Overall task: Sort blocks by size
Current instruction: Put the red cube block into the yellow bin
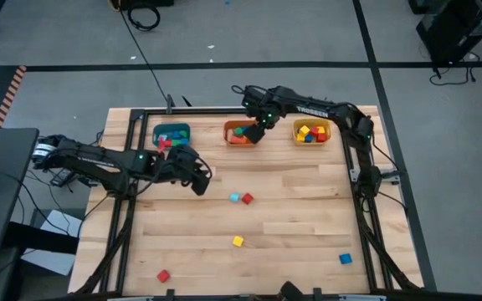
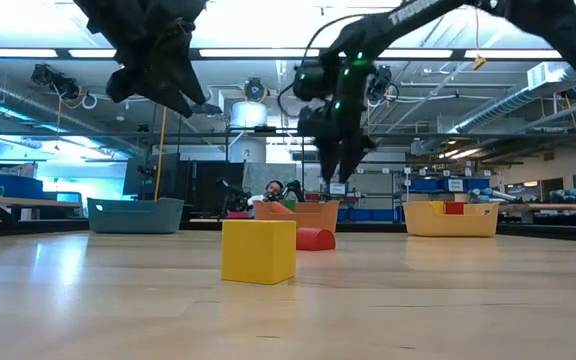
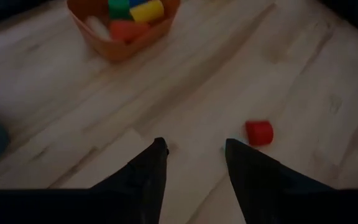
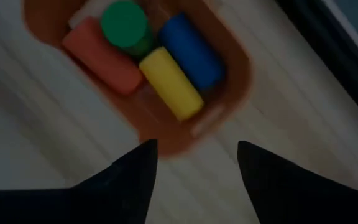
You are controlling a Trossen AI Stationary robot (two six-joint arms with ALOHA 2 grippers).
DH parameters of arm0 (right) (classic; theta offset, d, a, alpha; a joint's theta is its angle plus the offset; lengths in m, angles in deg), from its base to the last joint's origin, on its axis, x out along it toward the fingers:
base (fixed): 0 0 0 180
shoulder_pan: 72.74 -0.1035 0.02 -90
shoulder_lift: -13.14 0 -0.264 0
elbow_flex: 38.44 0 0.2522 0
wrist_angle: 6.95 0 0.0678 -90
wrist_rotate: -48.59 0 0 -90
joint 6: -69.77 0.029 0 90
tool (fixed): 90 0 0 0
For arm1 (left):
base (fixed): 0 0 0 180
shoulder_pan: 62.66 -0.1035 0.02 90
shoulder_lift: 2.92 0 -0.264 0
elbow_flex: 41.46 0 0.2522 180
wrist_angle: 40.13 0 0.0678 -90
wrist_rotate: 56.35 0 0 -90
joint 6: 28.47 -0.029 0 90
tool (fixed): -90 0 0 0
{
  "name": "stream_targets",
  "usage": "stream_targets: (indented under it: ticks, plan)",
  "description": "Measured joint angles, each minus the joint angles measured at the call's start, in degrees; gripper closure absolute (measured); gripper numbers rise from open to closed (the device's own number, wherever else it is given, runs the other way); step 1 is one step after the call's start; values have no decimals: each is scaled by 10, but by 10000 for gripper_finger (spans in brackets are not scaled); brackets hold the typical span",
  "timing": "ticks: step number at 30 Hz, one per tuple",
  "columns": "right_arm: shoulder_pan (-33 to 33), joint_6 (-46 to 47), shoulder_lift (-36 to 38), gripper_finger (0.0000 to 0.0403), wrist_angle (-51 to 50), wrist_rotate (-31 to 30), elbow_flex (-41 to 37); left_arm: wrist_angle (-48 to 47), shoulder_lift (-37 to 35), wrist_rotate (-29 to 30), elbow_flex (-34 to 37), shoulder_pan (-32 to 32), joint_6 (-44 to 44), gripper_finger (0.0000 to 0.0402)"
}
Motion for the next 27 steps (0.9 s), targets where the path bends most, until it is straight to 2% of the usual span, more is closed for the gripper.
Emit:
stream_targets:
  ticks: [6, 11, 16, 20, 27]
  plan:
    - [-60, 69, 84, 161, -19, -35, -45, -27, 17, -31, 0, 0, 0, 193]
    - [-153, 189, 178, 166, -13, -76, -129, -37, 29, -47, 0, 0, -33, 165]
    - [-282, 376, 269, 167, 2, -126, -224, -58, 30, -95, -1, 2, -39, 163]
    - [-392, 549, 320, 166, 4, -170, -298, -109, 30, -103, 0, 9, 26, 163]
    - [-561, 837, 349, 176, 4, -181, -395, -153, 30, -89, 0, 77, 154, 163]
